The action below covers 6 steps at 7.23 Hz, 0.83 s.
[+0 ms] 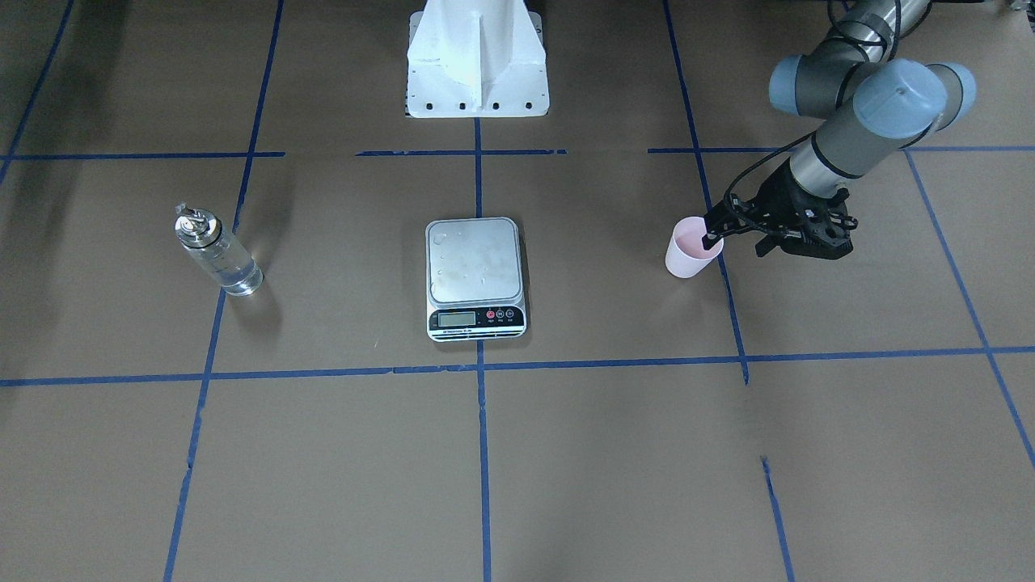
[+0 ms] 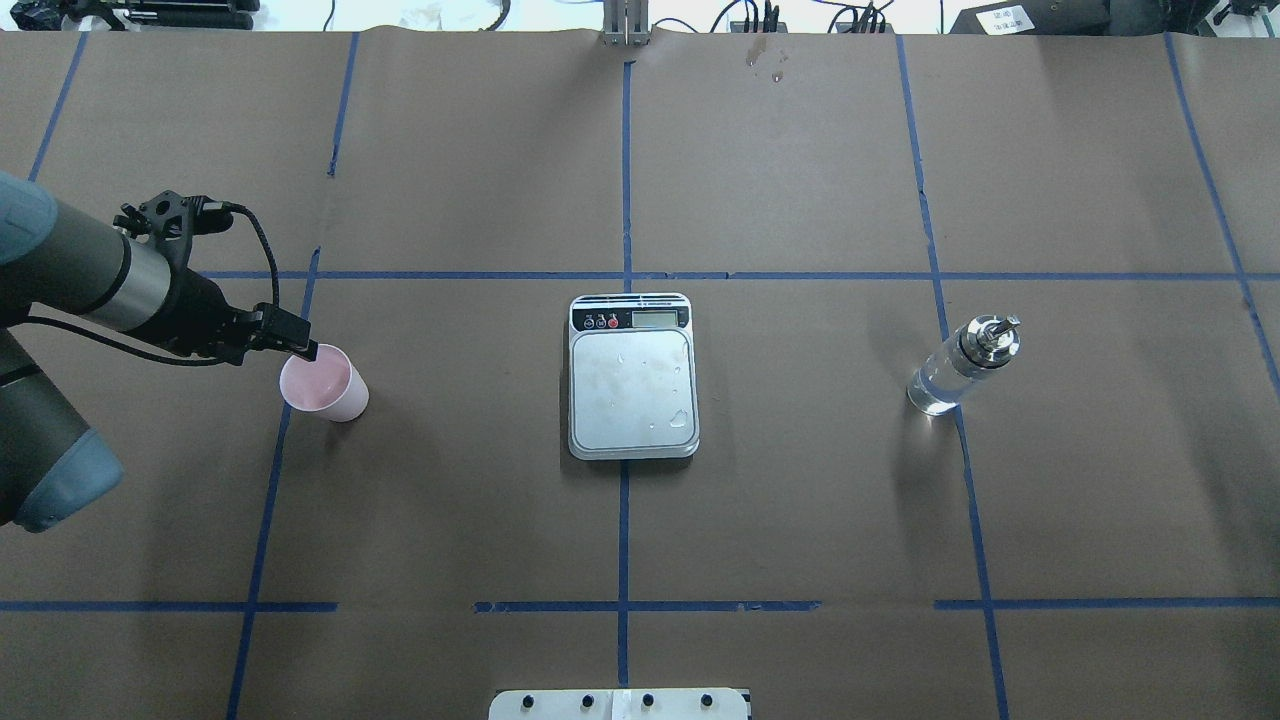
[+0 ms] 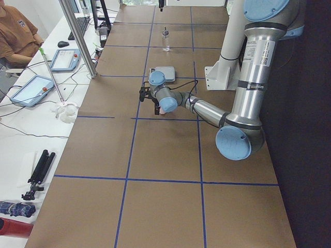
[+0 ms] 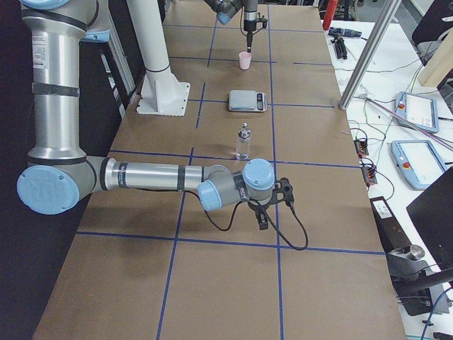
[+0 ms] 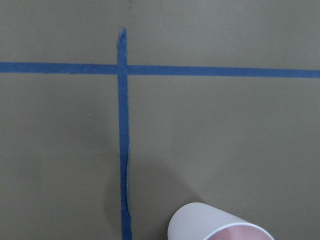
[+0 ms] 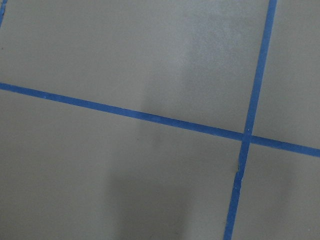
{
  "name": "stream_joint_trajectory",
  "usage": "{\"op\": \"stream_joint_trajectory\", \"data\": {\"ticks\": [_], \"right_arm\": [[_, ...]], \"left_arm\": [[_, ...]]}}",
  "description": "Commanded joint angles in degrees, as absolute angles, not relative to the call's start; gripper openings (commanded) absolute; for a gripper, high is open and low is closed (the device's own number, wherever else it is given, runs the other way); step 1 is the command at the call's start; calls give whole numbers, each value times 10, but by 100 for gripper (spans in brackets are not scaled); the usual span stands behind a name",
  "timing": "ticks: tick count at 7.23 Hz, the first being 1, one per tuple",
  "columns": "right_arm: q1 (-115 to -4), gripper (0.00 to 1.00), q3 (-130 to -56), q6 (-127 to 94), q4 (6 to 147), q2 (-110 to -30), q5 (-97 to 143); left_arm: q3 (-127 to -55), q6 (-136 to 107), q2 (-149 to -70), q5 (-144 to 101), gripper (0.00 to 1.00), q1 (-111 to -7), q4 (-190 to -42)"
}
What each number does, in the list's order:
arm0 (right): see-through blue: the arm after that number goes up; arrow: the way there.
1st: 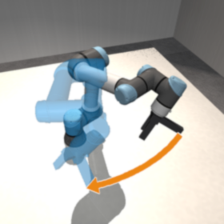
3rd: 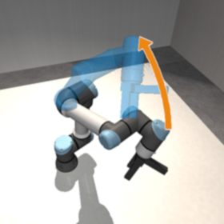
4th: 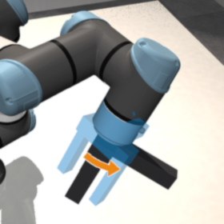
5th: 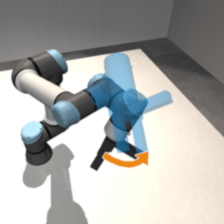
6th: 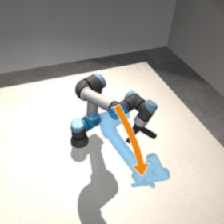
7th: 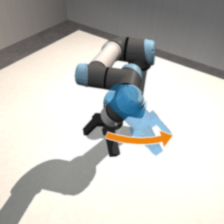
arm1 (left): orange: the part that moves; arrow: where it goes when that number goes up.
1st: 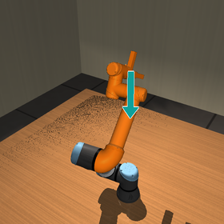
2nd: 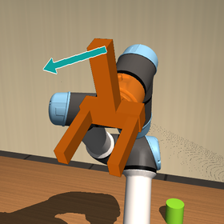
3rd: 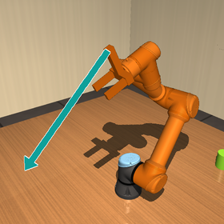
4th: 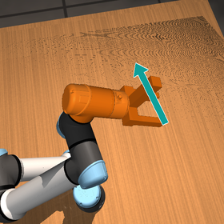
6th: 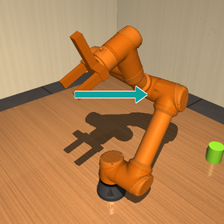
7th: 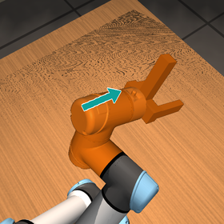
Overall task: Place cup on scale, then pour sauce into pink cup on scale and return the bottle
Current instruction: 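Reach the left gripper to the pink cup and grasp it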
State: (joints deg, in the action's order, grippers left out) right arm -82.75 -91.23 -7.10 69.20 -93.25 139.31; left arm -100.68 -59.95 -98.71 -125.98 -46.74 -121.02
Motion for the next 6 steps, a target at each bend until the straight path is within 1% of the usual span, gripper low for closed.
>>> {"op": "stream_joint_trajectory", "data": {"ticks": [1,2,3,4,5,6], "right_arm": [[-827,100,-908,-71,692,-933,1395],[-827,100,-908,-71,692,-933,1395],[-827,100,-908,-71,692,-933,1395],[-827,100,-908,-71,692,-933,1395],[-827,100,-909,-71,692,-932,1395],[-827,100,-908,-71,692,-932,1404]], "left_arm": [[-1002,-601,-986,-1259,86,-449,-1210],[-998,-601,-985,-1259,73,-449,-1209],[-998,-602,-985,-1259,46,-449,-1208],[-994,-602,-984,-1259,15,-447,-1208],[-994,-617,-986,-1258,0,-448,-1200],[-997,-640,-991,-1248,0,-447,-1182]]}}
